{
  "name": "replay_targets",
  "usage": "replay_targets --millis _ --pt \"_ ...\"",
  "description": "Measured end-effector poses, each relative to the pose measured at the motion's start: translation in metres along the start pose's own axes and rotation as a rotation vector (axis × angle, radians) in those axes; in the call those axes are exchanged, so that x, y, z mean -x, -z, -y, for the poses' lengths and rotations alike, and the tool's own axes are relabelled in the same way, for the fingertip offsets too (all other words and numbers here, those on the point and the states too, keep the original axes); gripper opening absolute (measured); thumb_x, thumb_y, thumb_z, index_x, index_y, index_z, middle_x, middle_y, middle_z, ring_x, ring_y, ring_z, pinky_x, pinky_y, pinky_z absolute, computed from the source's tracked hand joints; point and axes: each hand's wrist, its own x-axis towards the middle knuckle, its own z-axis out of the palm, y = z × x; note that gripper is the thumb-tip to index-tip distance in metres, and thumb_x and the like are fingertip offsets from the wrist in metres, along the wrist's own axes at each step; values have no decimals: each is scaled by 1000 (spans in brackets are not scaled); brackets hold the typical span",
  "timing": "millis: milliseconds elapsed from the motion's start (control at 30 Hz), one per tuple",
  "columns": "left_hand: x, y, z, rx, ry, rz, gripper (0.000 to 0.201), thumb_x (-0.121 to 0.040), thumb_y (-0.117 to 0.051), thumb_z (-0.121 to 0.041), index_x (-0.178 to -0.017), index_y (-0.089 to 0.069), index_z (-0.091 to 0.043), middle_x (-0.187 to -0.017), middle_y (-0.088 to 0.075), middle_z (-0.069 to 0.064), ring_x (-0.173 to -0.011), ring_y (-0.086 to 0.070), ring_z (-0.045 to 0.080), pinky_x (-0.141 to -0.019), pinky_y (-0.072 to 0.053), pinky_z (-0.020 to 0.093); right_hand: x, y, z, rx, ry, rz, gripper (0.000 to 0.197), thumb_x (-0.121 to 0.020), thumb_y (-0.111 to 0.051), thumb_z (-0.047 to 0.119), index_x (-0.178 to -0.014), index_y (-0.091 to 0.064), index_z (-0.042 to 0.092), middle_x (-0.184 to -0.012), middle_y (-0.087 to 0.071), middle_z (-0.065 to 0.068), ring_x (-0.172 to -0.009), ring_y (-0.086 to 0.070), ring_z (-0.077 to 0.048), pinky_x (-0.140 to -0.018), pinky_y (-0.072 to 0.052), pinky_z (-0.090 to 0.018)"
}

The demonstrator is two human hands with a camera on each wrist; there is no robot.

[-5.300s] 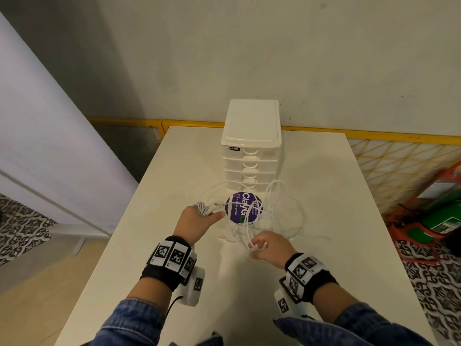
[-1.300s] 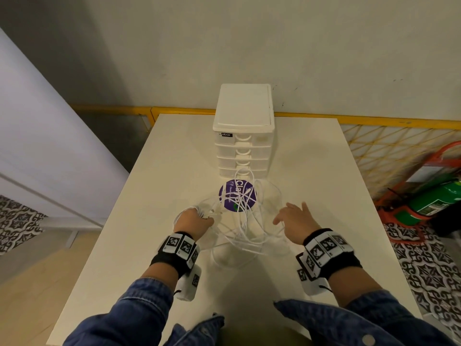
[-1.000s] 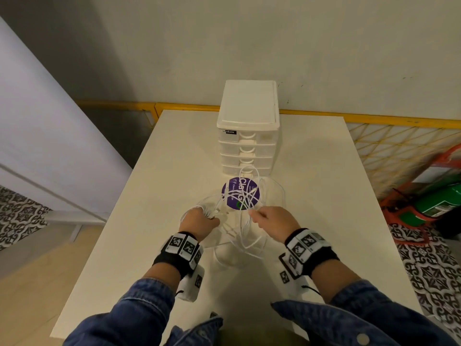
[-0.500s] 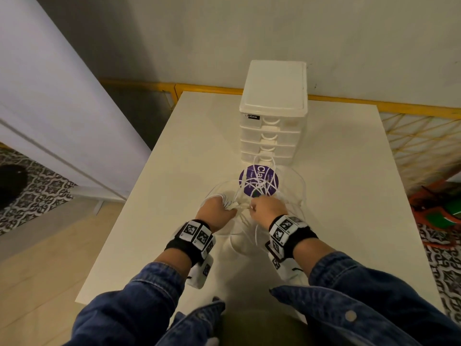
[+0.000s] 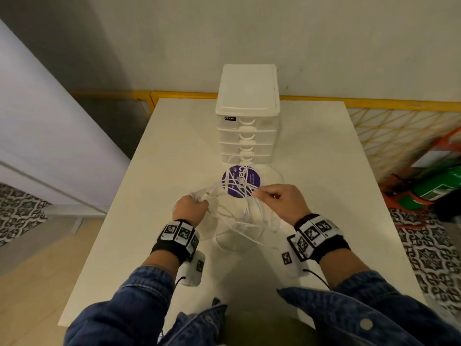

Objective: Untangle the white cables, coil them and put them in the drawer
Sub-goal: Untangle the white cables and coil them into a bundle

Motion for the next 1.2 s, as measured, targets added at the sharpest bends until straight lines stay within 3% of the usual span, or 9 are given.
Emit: replay_targets --millis 100,200,367,533,633,733,900,1067,1200 --pt "-3 1 3 16 46 -26 45 -88 -60 -30 -121 -58 1 -123 -62 20 -114 -56 34 -90 -43 34 7 15 -12 0 -44 -270 23 -89 -57 40 -94 -72 22 -74 -66 5 -64 -55 -9 -63 -42 -14" --pt "-3 -1 3 65 49 5 60 -84 -67 -42 -122 -58 3 -121 -63 17 -114 -57 33 -90 -44 33 12 25 -32 -68 -217 -335 31 -95 -46 37 -100 -65 14 -87 -65 -4 -78 -58 -21 -75 -46 -31" --pt "6 1 0 180 30 116 35 -74 -78 -42 -62 -63 -12 -50 -57 -6 -55 -53 18 -52 -38 25 25 35 -66 -145 -550 -321 40 -98 -38 31 -97 -61 -2 -88 -62 -16 -81 -60 -32 -87 -49 -51" --pt "13 6 3 155 26 82 30 -74 -79 -36 -63 -60 -18 -58 -56 -3 -57 -49 16 -55 -39 23 44 52 -73 -226 -716 -337 44 -99 -32 41 -92 -57 5 -76 -61 -10 -60 -59 -30 -76 -55 -47" --pt "21 2 3 108 -7 82 29 -73 -81 -36 -65 -58 -18 -61 -56 -3 -61 -51 17 -63 -40 25 47 58 -74 -206 -605 -493 49 -97 -29 50 -105 -58 12 -93 -64 -11 -75 -63 -30 -80 -53 -49" --pt "36 -5 2 57 -80 103 28 -73 -81 -35 -65 -58 -20 -65 -59 -6 -65 -55 12 -65 -39 25 53 63 -60 -208 -294 -583 47 -91 -35 55 -109 -63 21 -109 -62 -4 -102 -58 -21 -93 -46 -40" --pt "61 -14 4 44 -138 101 30 -75 -80 -32 -63 -54 -23 -64 -59 -8 -62 -55 5 -52 -36 15 63 46 -34 -8 47 -182 19 -83 -68 32 -101 -69 27 -96 -58 3 -86 -53 -3 -76 -38 -12" --pt "77 -12 14 90 -151 224 19 -75 -80 -29 -71 -62 -27 -59 -63 -17 -62 -57 -5 -50 -36 4 65 13 -56 403 -38 211 36 -87 -64 28 -122 -61 22 -131 -49 -7 -121 -46 -24 -102 -31 -28" --pt "74 -5 17 81 -153 299 29 -71 -84 -19 -60 -57 -21 -40 -55 -18 -45 -51 -5 -45 -34 5 58 30 -62 455 -167 -5 24 -91 -56 24 -112 -68 20 -124 -56 -10 -111 -52 -28 -92 -41 -34"
